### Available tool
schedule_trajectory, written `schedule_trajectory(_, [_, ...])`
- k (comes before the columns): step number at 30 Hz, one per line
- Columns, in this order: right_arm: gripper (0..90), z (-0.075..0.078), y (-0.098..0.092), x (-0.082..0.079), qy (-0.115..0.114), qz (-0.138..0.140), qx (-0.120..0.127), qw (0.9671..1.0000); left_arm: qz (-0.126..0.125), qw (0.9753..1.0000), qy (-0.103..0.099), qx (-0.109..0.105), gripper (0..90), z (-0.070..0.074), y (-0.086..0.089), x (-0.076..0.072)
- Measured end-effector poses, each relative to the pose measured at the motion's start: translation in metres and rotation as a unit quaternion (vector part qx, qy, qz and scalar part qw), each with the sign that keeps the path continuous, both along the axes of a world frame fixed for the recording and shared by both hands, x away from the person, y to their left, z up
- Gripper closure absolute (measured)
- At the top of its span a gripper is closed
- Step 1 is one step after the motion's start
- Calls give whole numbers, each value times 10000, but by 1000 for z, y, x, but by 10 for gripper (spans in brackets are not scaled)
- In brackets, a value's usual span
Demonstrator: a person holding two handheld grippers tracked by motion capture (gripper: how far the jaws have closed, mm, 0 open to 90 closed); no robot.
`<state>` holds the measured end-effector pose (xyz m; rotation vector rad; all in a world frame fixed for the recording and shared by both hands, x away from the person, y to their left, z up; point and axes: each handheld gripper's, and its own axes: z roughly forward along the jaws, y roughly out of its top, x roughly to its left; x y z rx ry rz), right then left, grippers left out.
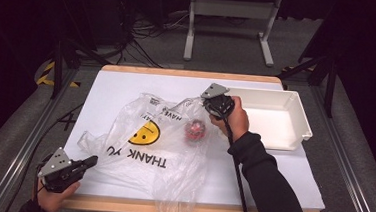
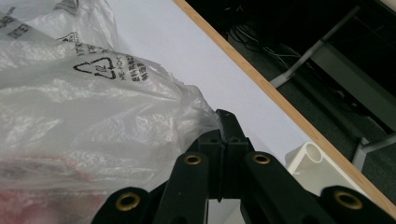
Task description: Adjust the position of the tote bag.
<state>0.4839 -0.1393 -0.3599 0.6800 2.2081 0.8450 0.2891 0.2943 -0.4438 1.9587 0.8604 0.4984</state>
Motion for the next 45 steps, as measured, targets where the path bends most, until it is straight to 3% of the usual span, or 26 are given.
schedule_trajectory(4, [863, -1, 2, 5, -21, -88, 43, 9999, -214, 9997, -44, 125, 862, 0, -10, -1])
schedule_trajectory(8, [741, 0, 2, 3, 6, -219, 83, 9997, -159, 9997, -112, 148, 804, 0, -10, -1])
schedule_trajectory(11, [643, 6, -2, -5, -61, -287, 208, 9994, -59, 9996, -250, 151, 700, 2, -9, -3])
schedule_trajectory(12, [620, 9, -4, -9, -95, -272, 292, 9992, 11, 9995, -313, 35, 650, 4, -7, -4])
schedule_trajectory(13, [563, 15, -9, -20, -221, -247, 346, 9989, 20, 9995, -325, -65, 518, 5, -5, -4])
schedule_trajectory(14, [530, 18, -11, -25, -256, -263, 372, 9986, 74, 9992, -335, -213, 450, 6, -2, -4])
schedule_trajectory(15, [514, 20, -13, -28, -288, -272, 366, 9985, 74, 9992, -335, -213, 383, 6, -2, -4])
schedule_trajectory(16, [497, 23, -17, -35, -312, -264, 464, 9981, 262, 9989, -335, -211, 324, 8, -2, -5])
schedule_trajectory(18, [480, 26, -20, -39, -309, -239, 524, 9979, 254, 9987, -359, -260, 258, 9, 0, -5])
schedule_trajectory(20, [451, 32, -30, -55, -411, -221, 629, 9969, 252, 9985, -390, -296, 226, 11, 2, -6])
schedule_trajectory(23, [431, 35, -44, -82, -423, -141, 1010, 9939, 333, 9981, -448, -254, 170, 14, 5, -5])
schedule_trajectory(25, [418, 29, -50, -100, -381, 3, 1153, 9926, 496, 9969, -520, -335, 154, 17, 12, -6])
schedule_trajectory(29, [368, 14, -54, -130, -301, 276, 1259, 9912, 647, 9965, -447, -282, 112, 15, 26, -3])
schedule_trajectory(30, [330, -7, -58, -152, -116, 454, 1639, 9854, 787, 9958, -372, -274, 110, 11, 33, 1])
schedule_trajectory(32, [282, -25, -52, -164, 124, 472, 1300, 9903, 860, 9953, -295, -327, 106, 8, 39, 5])
schedule_trajectory(33, [278, -34, -51, -169, 229, 459, 1290, 9903, 861, 9953, -298, -314, 106, 7, 40, 6])
schedule_trajectory(35, [243, -47, -48, -174, 519, 532, 1328, 9884, 755, 9964, -307, -219, 125, 6, 40, 10])
schedule_trajectory(36, [220, -53, -46, -174, 601, 490, 1269, 9889, 729, 9967, -307, -181, 138, 5, 39, 12])
schedule_trajectory(40, [202, -69, -37, -165, 1000, 392, 1340, 9851, 479, 9988, -109, -80, 225, 2, 33, 25])
schedule_trajectory(44, [301, -81, -32, -156, 1196, 458, 1212, 9843, 304, 9994, -2, 164, 351, -2, 25, 33])
schedule_trajectory(45, [412, -85, -31, -152, 1332, 517, 1214, 9823, 265, 9995, 17, 183, 351, -3, 23, 34])
